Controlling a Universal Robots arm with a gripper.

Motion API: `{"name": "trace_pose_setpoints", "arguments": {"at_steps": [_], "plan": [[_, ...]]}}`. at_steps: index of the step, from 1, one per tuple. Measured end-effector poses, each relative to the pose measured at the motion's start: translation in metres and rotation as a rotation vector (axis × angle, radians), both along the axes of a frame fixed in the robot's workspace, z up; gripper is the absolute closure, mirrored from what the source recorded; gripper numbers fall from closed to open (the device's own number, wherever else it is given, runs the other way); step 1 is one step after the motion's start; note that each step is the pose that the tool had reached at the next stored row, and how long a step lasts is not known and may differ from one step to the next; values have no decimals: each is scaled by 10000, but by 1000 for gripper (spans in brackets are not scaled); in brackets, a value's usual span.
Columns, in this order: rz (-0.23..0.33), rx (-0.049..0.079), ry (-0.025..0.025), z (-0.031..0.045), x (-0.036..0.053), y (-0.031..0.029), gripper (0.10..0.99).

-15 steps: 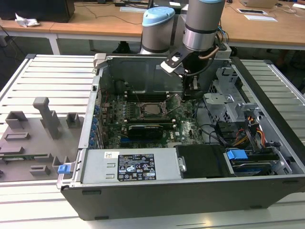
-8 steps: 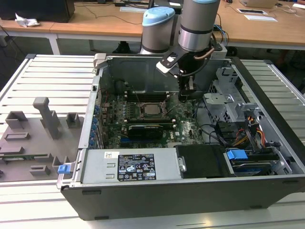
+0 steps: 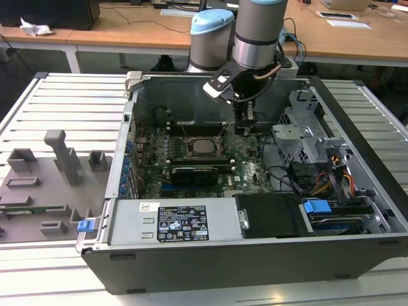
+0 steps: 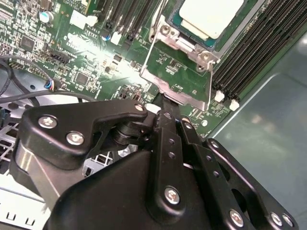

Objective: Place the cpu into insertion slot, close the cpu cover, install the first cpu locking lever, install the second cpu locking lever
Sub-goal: 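Close the cpu cover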

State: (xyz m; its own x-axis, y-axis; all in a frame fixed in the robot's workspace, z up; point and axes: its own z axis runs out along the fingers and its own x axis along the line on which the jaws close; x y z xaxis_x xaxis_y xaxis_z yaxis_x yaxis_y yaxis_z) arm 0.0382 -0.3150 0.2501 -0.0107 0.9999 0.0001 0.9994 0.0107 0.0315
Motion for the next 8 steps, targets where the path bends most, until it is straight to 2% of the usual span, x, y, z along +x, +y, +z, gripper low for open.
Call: {"name": "trace_pose_setpoints", "arguments": {"at_steps": [5,8], "plan": [[1,-1,0,-2,-49,1,980],[-1,0,0,-2,-107,1,980]]}}
